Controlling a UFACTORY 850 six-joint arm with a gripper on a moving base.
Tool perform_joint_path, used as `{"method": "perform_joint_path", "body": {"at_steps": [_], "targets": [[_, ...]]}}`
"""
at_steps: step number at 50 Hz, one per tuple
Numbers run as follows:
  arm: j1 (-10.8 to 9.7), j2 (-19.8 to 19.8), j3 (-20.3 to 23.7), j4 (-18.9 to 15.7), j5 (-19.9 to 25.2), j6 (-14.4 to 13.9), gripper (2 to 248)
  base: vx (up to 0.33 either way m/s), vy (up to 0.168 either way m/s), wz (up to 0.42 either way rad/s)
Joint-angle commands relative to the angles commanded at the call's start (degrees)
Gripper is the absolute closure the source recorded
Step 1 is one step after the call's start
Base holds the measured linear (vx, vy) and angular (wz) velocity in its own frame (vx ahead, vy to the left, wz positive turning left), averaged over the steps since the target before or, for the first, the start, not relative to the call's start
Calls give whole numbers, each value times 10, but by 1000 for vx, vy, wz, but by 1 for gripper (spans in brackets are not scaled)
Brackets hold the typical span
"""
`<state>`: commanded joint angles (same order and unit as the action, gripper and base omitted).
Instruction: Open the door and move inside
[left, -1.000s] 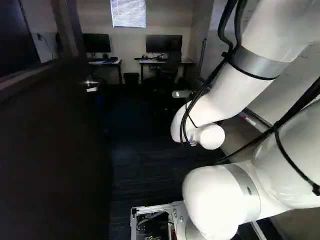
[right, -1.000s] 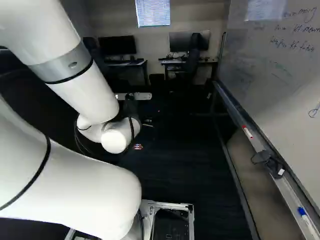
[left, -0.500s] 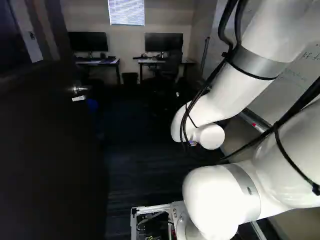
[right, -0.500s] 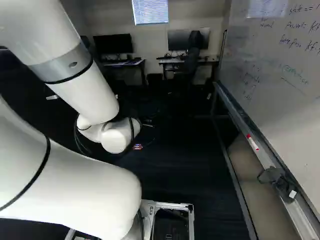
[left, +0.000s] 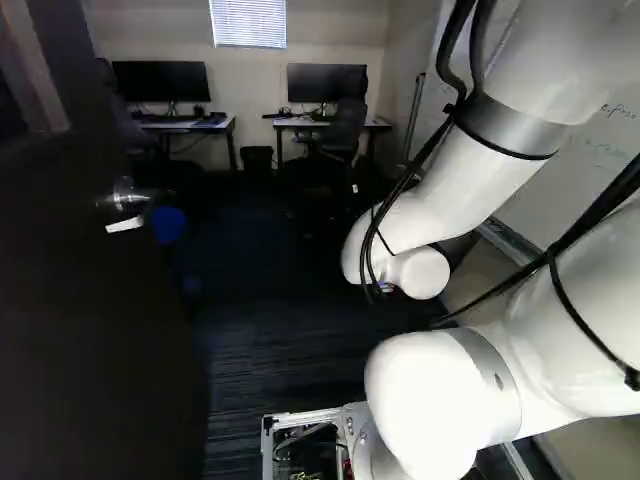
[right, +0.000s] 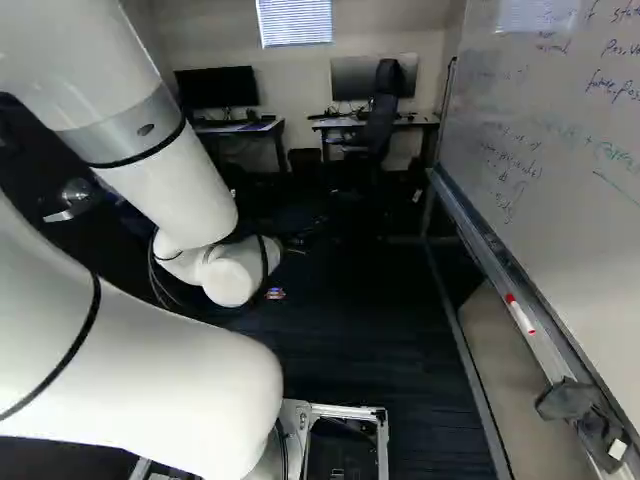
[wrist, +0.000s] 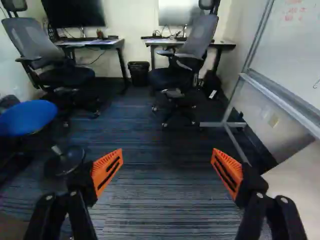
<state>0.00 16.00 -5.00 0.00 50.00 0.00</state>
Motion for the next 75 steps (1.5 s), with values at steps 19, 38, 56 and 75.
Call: {"method": "perform_joint_path", "body": {"at_steps": [19,38,56,75], "targets": [[0,0,0,0,0,0,3,212,4,-17],[0,0,0,0,0,0,3,215,3,-13],[0,0,0,0,0,0,3,165,2,-3],[0,0,0,0,0,0,3,53,-1,1]]}}
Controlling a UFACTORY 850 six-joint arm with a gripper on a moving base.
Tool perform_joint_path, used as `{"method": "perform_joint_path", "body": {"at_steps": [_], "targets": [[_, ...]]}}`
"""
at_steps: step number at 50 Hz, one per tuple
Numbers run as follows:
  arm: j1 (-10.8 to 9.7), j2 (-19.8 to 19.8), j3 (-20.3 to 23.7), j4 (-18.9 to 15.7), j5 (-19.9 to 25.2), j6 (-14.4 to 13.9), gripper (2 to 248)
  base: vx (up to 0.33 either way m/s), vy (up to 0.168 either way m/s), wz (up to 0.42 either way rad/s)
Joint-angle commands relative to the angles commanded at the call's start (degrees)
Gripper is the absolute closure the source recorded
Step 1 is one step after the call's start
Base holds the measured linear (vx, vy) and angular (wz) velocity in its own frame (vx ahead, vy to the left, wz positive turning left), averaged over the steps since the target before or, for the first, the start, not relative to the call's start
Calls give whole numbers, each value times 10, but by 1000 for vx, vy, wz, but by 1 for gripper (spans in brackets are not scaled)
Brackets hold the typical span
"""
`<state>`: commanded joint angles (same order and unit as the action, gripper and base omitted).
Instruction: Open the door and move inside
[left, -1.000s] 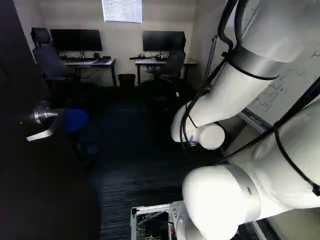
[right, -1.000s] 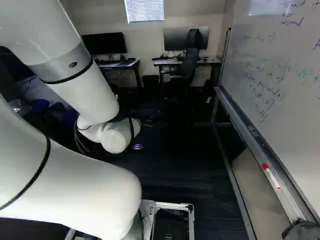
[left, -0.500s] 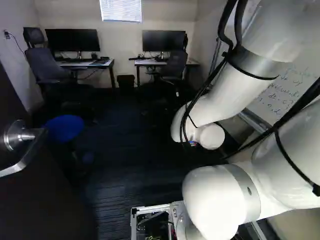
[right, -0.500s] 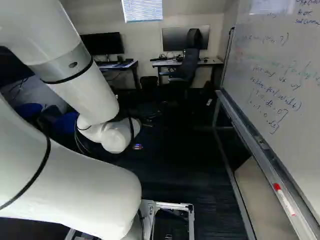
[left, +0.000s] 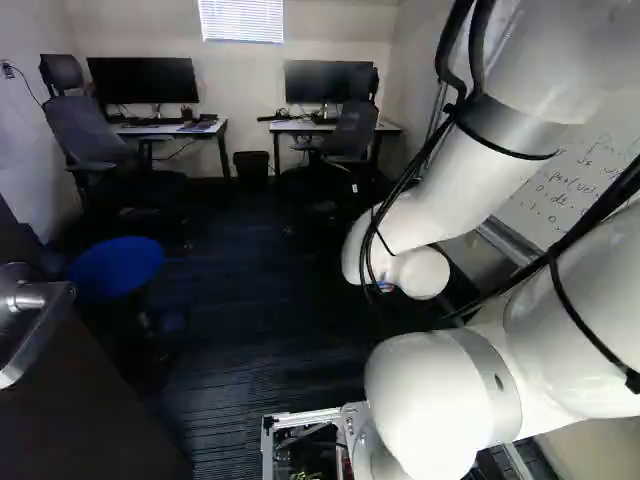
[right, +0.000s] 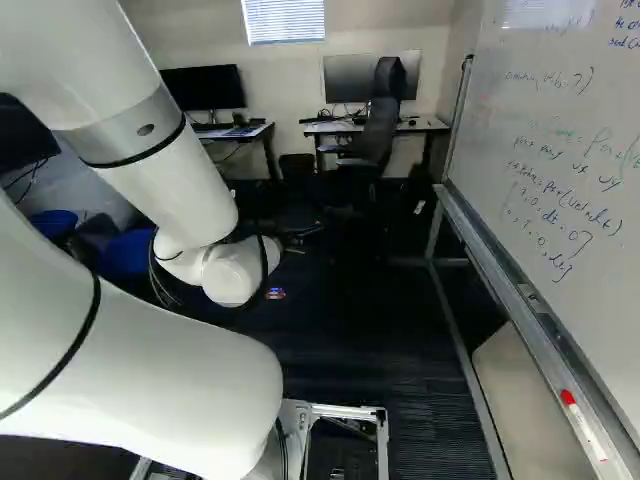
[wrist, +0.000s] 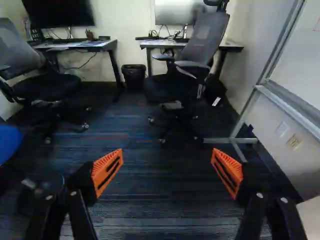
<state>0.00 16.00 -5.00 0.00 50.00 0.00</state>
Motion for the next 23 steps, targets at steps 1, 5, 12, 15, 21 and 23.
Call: {"method": "perform_joint_path", "body": {"at_steps": [1,5,12,15,21,23], "targets": [[0,0,0,0,0,0,3,-26,-5,-7],[0,0,0,0,0,0,3,-13,-1,1],[0,0,0,0,0,0,3,0,0,0],[0,0,0,0,0,0,3,0,0,0],[0,0,0,0,0,0,3,0,0,0],[0,0,0,0,0,0,3,0,0,0]]}}
